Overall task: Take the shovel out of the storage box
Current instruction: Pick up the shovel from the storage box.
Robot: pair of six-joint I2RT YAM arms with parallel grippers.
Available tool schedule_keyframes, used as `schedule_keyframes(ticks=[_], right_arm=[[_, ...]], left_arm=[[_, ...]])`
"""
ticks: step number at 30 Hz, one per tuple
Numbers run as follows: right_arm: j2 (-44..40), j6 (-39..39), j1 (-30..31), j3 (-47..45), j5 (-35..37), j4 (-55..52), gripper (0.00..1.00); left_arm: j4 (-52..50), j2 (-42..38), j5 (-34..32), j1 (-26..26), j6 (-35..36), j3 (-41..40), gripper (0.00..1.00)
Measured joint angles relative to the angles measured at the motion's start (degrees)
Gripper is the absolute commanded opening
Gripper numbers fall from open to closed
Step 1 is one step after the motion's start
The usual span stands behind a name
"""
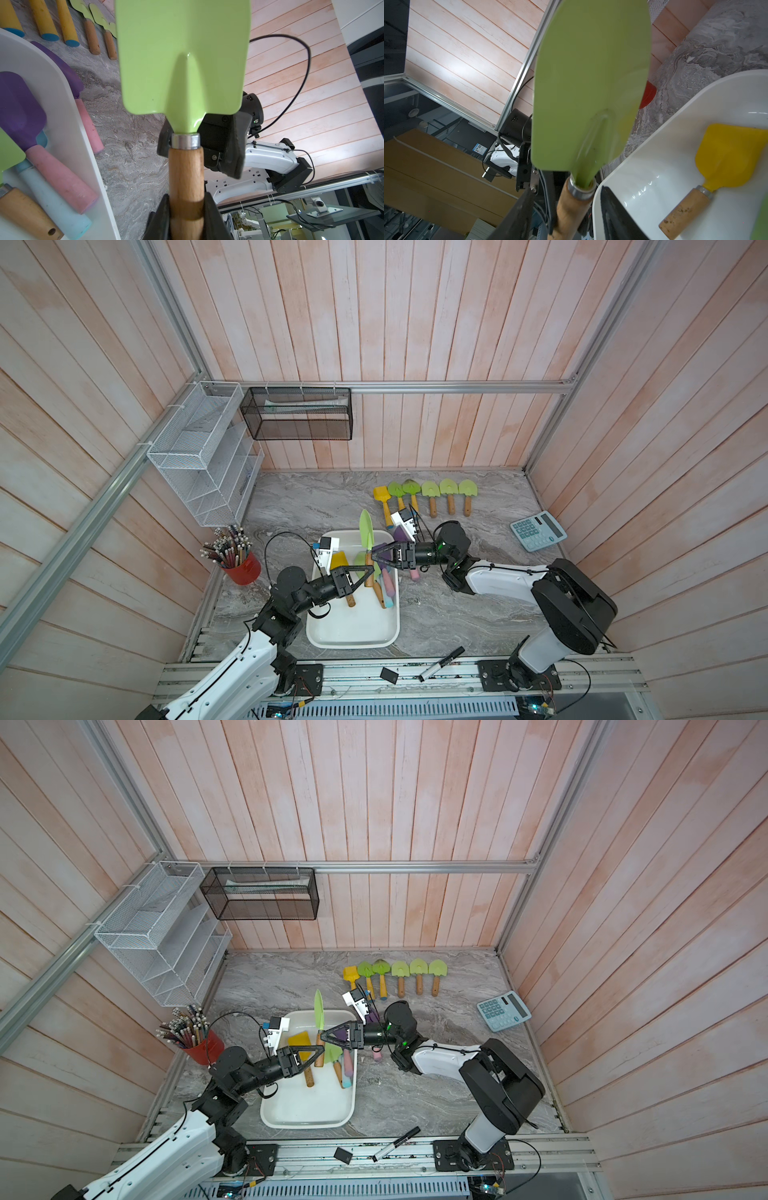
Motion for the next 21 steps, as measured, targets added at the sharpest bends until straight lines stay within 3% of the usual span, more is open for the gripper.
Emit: schedule_keyframes(ticks=[14, 21], right_arm=[[4.87, 7.41, 0.94, 1.03, -1.25, 9.38, 0.26], [5.14, 9.33, 0.94, 1.03, -1.18, 10.91, 0.21]], left_arm=[[6.1, 0.98, 1.7, 0.0, -1.57, -1.49, 0.18], [5.33, 0.61, 1.77, 0.13, -0.7, -1.55, 0.37]])
